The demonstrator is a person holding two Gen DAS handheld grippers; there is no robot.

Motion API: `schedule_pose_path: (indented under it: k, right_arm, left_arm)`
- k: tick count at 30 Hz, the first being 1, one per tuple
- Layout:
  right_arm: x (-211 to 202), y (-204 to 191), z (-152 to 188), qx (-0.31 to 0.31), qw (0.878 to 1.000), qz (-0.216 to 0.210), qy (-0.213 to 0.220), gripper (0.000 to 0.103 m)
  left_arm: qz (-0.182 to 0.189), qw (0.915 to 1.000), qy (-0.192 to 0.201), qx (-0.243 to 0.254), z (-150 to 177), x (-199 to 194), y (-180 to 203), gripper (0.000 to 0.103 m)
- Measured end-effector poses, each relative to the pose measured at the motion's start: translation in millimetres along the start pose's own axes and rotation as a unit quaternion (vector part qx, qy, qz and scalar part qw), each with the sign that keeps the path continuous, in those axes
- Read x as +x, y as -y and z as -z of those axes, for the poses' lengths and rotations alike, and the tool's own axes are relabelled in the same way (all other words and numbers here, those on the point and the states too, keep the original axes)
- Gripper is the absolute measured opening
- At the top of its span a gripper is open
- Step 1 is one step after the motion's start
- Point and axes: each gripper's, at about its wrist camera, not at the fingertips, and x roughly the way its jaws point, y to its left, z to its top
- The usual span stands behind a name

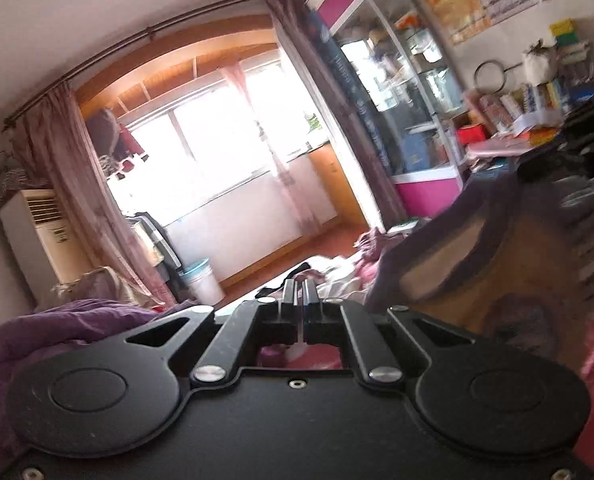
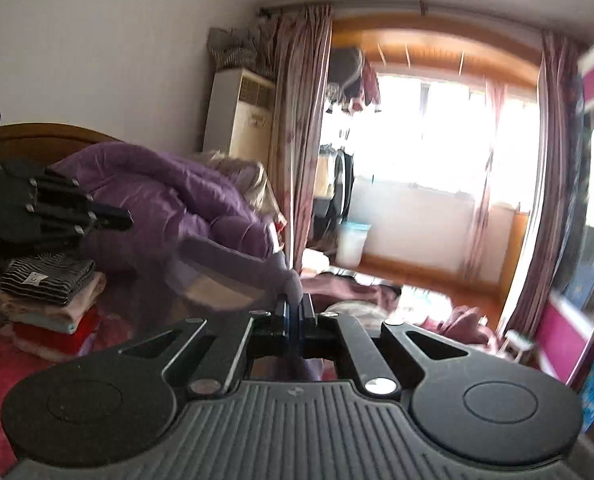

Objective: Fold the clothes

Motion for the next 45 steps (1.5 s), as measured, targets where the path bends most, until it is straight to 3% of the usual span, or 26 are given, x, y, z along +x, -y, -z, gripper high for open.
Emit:
schedule_pose_path:
  k: [3,7,9,11,13,17,19,23,28,33,38,40,44,45]
  right_arm:
    - [-10,-4,16,0.005,1.000,-0.011,-0.001,0.002]
    - [-4,-16,62,0.009,0.998,-0.026,-0.065,0.002]
    - [-1,-21,88,0.019,0.994,-0.035,-0.102,0.002]
    - [2,-26,113,0.022,0.990,-0.039,-0.137,0.002]
    - [10,-32,136,0.020,0.985,-0.039,-0.170,0.003]
    - [32,-47,172,-0.003,0.976,-0.031,-0.215,0.039]
    - [45,-54,185,-0.014,0.974,-0.027,-0.226,0.043]
    - [72,-62,205,-0.026,0.972,-0.023,-0.234,0.061]
    - [117,-78,217,-0.059,0.971,-0.027,-0.230,0.061]
    - [158,-95,230,-0.097,0.968,-0.031,-0.228,0.061]
    - [175,-95,233,-0.069,0.973,-0.038,-0.219,0.058]
    - [181,-95,235,-0.056,0.974,-0.042,-0.215,0.049]
    - [190,-92,235,-0.025,0.977,-0.047,-0.205,0.019]
    - [188,-89,234,-0.011,0.979,-0.048,-0.199,0.018]
  left_arm:
    - [0.027,0.9991,-0.031,0.015,25,-3,19,0.001]
    - [0.062,0.9940,-0.087,0.024,69,1,50,0.003]
    - [0.078,0.9901,-0.116,0.012,92,6,59,0.016]
    - [0.084,0.9879,-0.130,0.005,108,13,69,0.053]
    - [0.086,0.9856,-0.146,0.001,123,24,77,0.055]
    - [0.081,0.9812,-0.175,-0.012,147,57,90,0.055]
    - [0.080,0.9780,-0.190,-0.032,156,77,91,0.055]
    - [0.089,0.9717,-0.207,-0.071,172,120,92,0.055]
    - [0.106,0.9670,-0.205,-0.108,178,160,92,0.055]
    - [0.098,0.9674,-0.198,-0.123,181,182,91,0.055]
    - [0.103,0.9627,-0.193,-0.159,188,186,84,0.055]
    - [0.111,0.9610,-0.191,-0.166,187,184,84,0.055]
    - [0.129,0.9579,-0.187,-0.176,186,177,85,0.055]
    - [0.132,0.9578,-0.186,-0.175,184,175,86,0.055]
